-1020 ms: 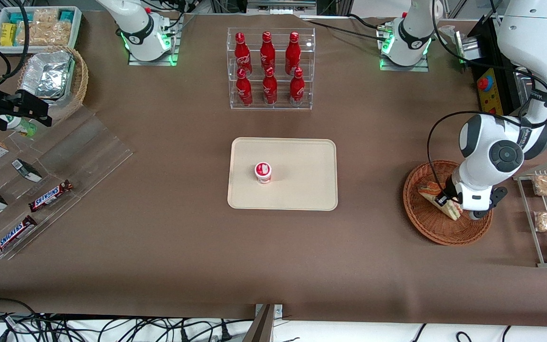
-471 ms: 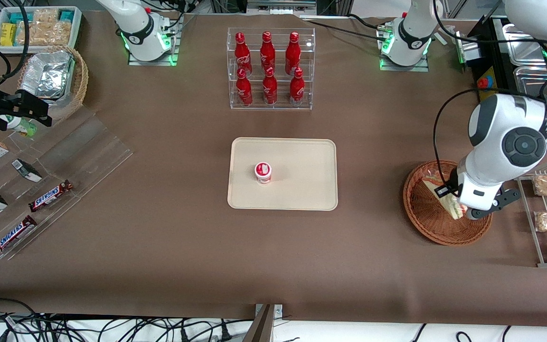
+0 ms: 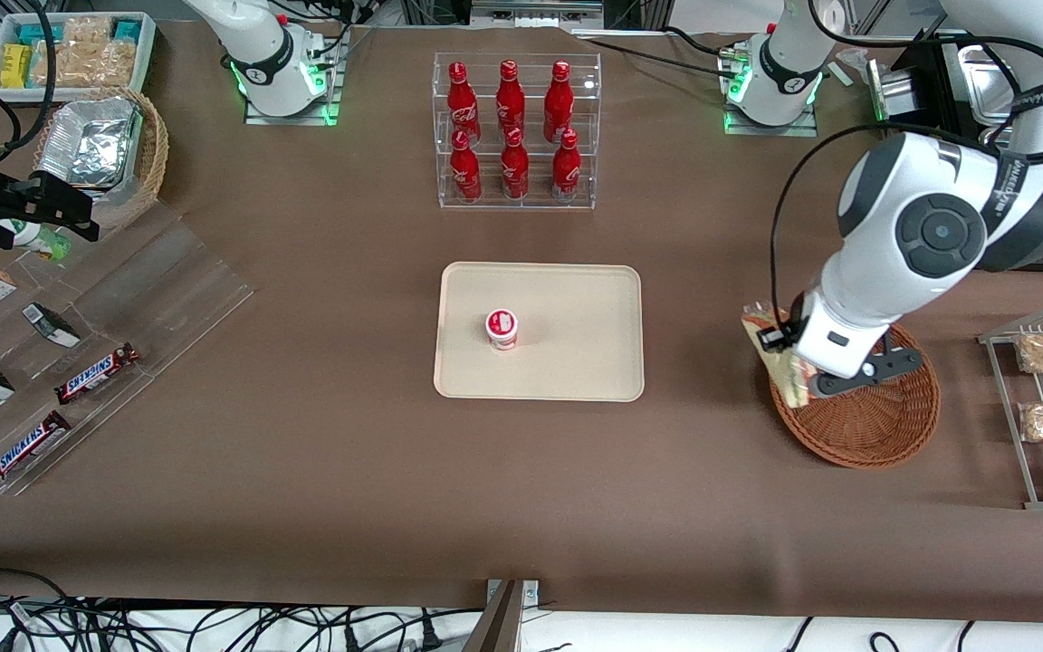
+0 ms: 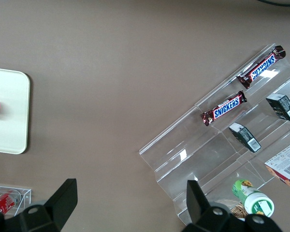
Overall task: Place sandwich from basket to tray
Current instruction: 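Carry the held sandwich with the left gripper over the cream tray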
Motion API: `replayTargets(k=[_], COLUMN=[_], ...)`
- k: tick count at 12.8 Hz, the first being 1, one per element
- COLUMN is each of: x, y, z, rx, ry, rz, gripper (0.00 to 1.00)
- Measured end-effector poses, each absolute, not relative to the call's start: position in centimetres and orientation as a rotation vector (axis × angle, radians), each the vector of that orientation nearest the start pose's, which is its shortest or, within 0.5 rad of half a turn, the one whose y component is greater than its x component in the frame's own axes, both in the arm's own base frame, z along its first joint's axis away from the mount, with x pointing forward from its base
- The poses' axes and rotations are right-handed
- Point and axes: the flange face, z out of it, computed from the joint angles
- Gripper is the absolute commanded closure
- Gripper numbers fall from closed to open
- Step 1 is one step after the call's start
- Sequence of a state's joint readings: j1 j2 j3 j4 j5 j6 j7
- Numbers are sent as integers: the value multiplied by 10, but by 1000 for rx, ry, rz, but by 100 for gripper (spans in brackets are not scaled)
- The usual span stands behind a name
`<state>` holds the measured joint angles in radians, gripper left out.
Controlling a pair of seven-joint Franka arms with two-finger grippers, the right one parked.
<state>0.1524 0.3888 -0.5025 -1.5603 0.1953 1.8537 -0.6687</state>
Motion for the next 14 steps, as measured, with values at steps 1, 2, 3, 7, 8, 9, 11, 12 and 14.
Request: replayTargets(k=[1, 2, 3, 7, 8, 9, 11, 12, 14], x=[631, 626, 621, 599, 593, 588, 580, 578, 574], y=[-188, -204, -220, -289, -303, -316, -340, -353, -375], z=[451, 460, 465, 445, 439, 434, 417, 406, 377], rx=[-3108, -3125, -3137, -3151, -3149, -3147, -3155, -3170, -3192], ry=[-380, -300, -223, 23, 64, 96, 147, 146, 134], rz=[74, 88, 94, 155, 171, 187, 208, 202, 216], gripper=[100, 100, 100, 100, 100, 100, 100, 100, 100])
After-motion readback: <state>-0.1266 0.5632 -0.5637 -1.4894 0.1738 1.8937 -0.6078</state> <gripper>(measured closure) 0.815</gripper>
